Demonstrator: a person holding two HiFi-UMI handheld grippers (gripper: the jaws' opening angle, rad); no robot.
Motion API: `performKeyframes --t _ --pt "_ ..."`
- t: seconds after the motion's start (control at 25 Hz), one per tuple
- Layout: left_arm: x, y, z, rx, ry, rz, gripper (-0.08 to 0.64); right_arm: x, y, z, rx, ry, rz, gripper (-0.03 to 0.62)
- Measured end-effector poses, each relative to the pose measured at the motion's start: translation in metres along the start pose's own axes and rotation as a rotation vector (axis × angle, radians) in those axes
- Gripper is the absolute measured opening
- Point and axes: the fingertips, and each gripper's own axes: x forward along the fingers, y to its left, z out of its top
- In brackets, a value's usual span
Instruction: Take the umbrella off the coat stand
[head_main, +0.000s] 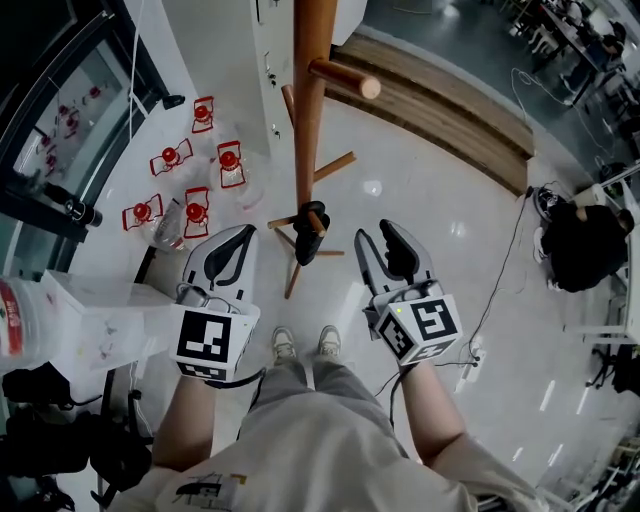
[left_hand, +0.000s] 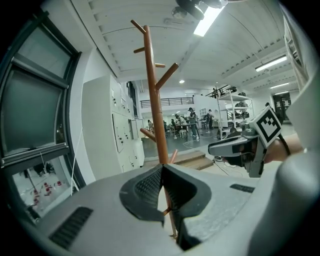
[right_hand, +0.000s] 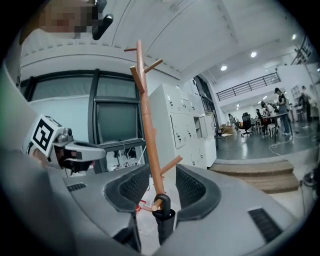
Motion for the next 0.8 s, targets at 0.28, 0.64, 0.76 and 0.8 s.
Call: performKeyframes --t 0.28,0.64,0.76,0.8 --pt "0.031 0.005 -0.028 -0.009 0.049 -0.003 0.008 0.025 -0.024 -0.056 -0.01 0.099 -0.019 0.183" --pt "0.073 0.011 -0.09 -0.037 0.13 -0.021 0.009 0.064 -0.033 -0.137 0.016 0.196 0.005 0.23" --pt "0.081 0.018 -0.111 -0.078 0.129 0.015 0.009 0.075 -0.026 -0.157 0.029 0.217 0.041 0.245" --pt "0.083 0.019 -0.118 -0.088 0.131 0.021 0.008 0.079 -0.024 -0.165 0.025 0.228 0.05 0.249"
